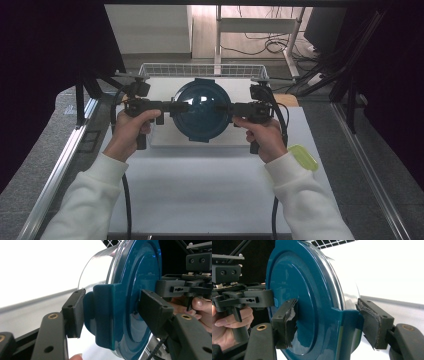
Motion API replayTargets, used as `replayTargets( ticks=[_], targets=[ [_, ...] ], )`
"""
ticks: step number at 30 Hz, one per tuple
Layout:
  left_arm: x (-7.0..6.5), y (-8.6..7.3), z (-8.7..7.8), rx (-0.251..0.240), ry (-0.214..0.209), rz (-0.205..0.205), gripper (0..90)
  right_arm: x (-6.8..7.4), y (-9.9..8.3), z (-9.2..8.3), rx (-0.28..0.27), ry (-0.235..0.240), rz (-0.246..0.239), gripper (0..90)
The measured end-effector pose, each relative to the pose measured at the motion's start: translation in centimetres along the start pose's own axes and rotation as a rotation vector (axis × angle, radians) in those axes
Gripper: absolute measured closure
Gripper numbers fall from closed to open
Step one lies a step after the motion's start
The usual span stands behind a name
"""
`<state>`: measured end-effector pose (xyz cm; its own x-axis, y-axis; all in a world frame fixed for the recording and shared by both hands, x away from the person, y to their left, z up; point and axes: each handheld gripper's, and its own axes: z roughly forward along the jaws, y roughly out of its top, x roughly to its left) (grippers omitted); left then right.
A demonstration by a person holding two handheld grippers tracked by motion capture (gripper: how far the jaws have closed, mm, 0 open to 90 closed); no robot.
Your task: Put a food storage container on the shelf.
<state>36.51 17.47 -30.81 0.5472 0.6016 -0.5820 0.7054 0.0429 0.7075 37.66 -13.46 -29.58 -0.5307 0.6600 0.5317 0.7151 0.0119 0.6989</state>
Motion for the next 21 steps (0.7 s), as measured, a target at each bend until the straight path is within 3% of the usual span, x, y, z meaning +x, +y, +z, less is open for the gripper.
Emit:
replayTargets(
  ticks=[7, 21],
  targets=[
    [0.9, 2.3, 0.2, 0.001, -0.018, -0.006, 39.7, 0.0, 2.4, 0.5, -0.006, -0.004, -0.008, 35.2],
    [2.4, 4.9, 1.6, -0.001, -0.024, -0.036, 39.7, -1.5, 5.6, 1.6, 0.002, -0.004, -0.003, 35.6]
  ],
)
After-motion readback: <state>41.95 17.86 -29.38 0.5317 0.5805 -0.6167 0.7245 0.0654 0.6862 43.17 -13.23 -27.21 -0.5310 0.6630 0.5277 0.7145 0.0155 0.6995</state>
